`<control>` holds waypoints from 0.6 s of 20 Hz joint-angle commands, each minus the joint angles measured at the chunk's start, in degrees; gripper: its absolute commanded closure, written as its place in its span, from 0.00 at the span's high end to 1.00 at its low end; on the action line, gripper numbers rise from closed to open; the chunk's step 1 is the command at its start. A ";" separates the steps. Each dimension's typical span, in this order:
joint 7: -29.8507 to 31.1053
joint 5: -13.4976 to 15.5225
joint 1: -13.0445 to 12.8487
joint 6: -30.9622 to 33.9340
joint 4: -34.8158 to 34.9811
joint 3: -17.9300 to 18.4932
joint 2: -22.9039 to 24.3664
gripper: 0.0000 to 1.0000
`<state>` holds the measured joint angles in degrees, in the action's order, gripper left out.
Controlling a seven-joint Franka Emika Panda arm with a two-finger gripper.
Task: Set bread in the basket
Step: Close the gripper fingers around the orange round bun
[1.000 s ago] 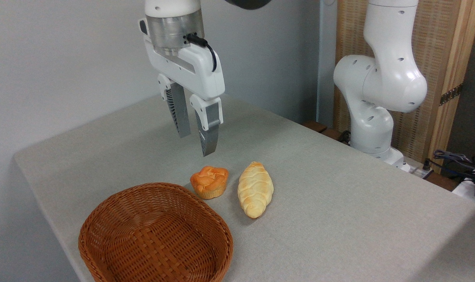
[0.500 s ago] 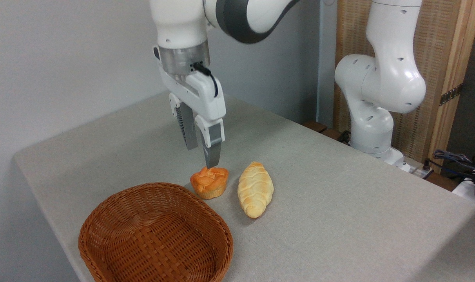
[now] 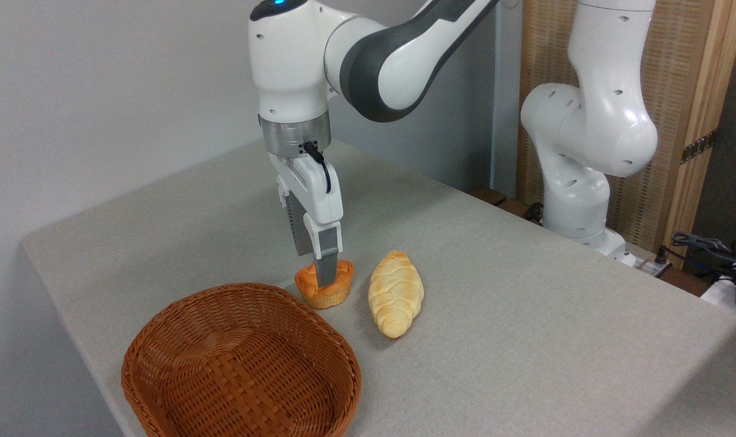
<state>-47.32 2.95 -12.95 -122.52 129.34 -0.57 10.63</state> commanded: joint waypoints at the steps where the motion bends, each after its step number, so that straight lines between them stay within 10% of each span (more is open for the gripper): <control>1: -2.59 -0.75 -0.23 -2.90 3.29 0.31 1.06 1.00; 8: -5.32 -0.75 -0.23 -7.64 7.07 0.31 0.88 0.99; 12: -5.33 -0.66 -0.23 -7.82 7.33 0.22 0.97 0.40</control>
<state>-51.70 2.88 -13.01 -129.03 135.28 -0.58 10.63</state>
